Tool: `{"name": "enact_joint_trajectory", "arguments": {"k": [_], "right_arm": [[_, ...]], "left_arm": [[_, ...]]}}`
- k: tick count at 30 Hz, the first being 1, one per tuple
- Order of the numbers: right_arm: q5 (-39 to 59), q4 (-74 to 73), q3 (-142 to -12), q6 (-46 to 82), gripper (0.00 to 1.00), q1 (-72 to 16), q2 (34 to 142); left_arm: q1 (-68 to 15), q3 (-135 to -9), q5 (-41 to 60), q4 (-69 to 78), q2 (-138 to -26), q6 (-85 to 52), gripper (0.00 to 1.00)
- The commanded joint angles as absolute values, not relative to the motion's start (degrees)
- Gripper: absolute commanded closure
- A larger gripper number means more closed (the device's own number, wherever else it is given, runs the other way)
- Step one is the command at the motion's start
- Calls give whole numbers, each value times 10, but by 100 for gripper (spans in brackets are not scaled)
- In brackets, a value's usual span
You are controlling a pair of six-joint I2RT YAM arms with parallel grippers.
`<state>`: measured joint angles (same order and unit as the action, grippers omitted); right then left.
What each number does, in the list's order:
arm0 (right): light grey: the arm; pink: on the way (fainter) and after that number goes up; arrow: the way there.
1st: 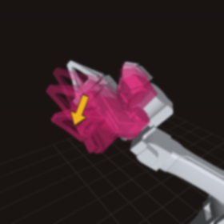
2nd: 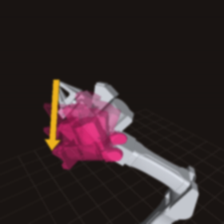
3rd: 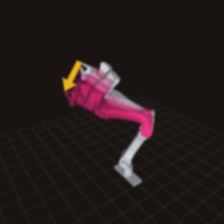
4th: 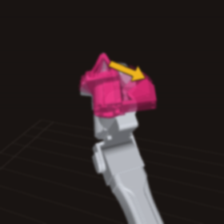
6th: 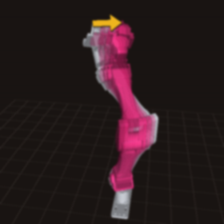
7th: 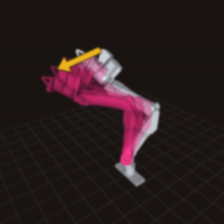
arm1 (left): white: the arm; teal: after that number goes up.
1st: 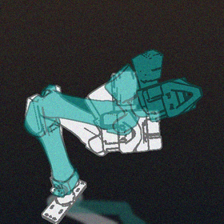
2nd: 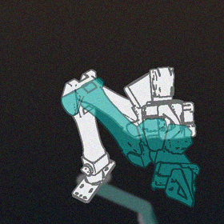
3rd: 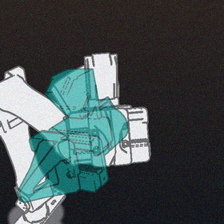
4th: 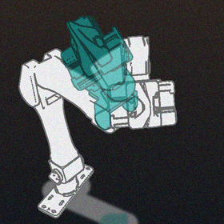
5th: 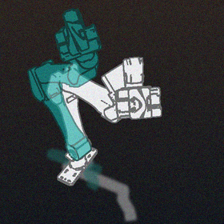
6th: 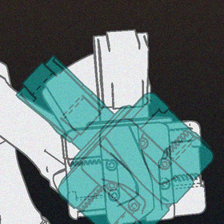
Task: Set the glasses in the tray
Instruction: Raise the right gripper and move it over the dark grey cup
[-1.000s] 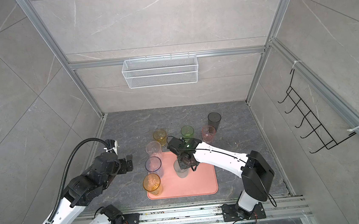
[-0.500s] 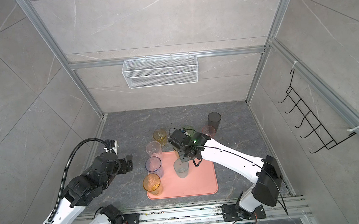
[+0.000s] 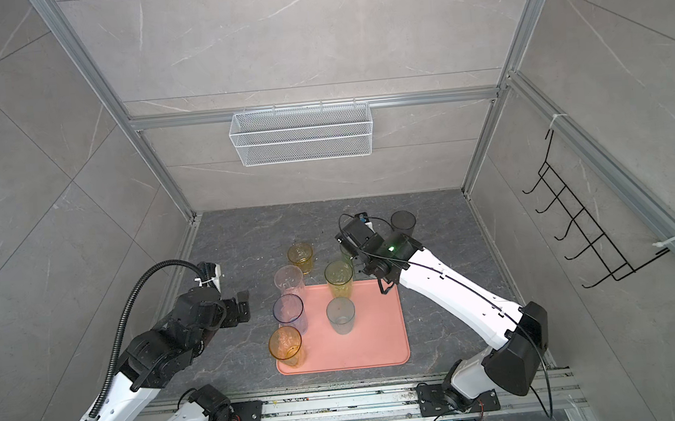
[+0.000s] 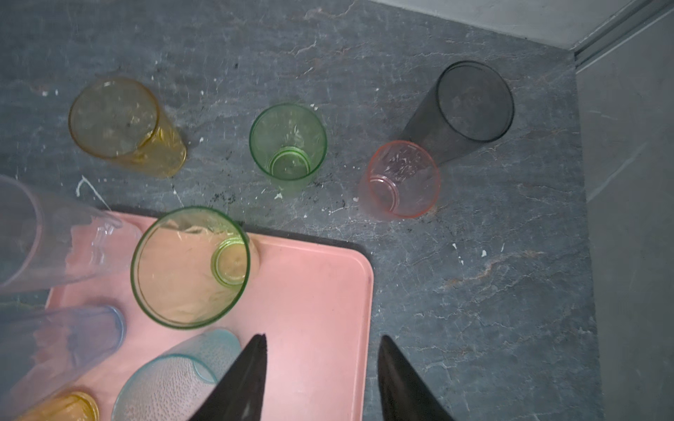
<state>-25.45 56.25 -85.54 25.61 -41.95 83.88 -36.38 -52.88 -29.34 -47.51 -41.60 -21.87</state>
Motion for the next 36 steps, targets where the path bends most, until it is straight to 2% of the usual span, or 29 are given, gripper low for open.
{"name": "enact_joint_trajectory", "arguments": {"k": [1, 12, 20, 36], "right_arm": [[-256, 529, -869, 235, 45, -384, 827], [-215, 449, -892, 223, 43, -282, 882], [-232, 407, -891, 229, 38, -232, 924], [-147, 326, -858, 263, 36, -126, 968]], "left_arm": [[-365, -530, -294, -468, -412, -229, 0], [-366, -532, -294, -468, -415, -227, 0], [-365, -531, -295, -469, -414, -226, 0], [-365, -532, -301, -472, -413, -225, 0]]}}
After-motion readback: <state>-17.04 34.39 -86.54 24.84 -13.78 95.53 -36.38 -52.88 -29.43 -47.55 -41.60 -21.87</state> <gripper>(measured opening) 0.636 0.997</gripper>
